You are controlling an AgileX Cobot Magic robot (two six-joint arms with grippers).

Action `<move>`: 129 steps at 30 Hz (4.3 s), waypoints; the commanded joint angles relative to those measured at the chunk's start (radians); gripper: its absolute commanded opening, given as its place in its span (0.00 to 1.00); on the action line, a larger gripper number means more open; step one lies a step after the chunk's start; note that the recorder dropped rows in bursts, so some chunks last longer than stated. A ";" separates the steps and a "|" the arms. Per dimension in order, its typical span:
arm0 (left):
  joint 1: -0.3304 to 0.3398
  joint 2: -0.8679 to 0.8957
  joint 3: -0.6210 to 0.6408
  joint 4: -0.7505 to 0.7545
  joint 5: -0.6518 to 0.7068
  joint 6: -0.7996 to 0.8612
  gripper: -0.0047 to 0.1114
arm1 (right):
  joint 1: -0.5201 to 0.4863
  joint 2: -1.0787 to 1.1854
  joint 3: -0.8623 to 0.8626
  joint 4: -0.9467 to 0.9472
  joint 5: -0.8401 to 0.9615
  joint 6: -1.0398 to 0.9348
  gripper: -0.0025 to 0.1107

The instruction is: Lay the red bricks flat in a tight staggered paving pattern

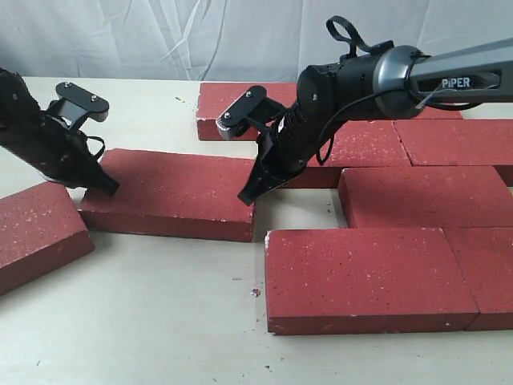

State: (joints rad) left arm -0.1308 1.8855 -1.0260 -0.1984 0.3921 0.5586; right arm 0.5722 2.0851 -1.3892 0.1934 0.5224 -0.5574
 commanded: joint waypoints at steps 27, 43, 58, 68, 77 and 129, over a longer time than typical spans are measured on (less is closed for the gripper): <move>-0.001 -0.006 -0.002 -0.299 0.122 0.323 0.04 | -0.001 -0.163 -0.002 0.085 0.271 -0.003 0.01; -0.001 -0.006 -0.002 -0.510 0.161 0.500 0.04 | -0.075 -0.186 0.047 0.004 0.128 0.029 0.01; -0.004 0.056 -0.002 -0.563 0.154 0.500 0.04 | -0.281 -0.451 0.353 -0.028 -0.171 0.034 0.01; -0.112 0.087 -0.021 -0.579 0.132 0.500 0.04 | -0.281 -0.451 0.353 -0.028 -0.180 0.034 0.01; -0.142 0.087 -0.024 -0.597 0.130 0.500 0.04 | -0.281 -0.451 0.353 -0.028 -0.182 0.034 0.01; -0.129 -0.107 -0.061 -0.077 0.283 0.092 0.04 | -0.281 -0.451 0.353 -0.024 -0.198 0.036 0.01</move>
State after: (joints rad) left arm -0.2977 1.8442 -1.0859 -0.3338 0.6006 0.7381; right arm 0.2961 1.6398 -1.0388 0.1684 0.3362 -0.5226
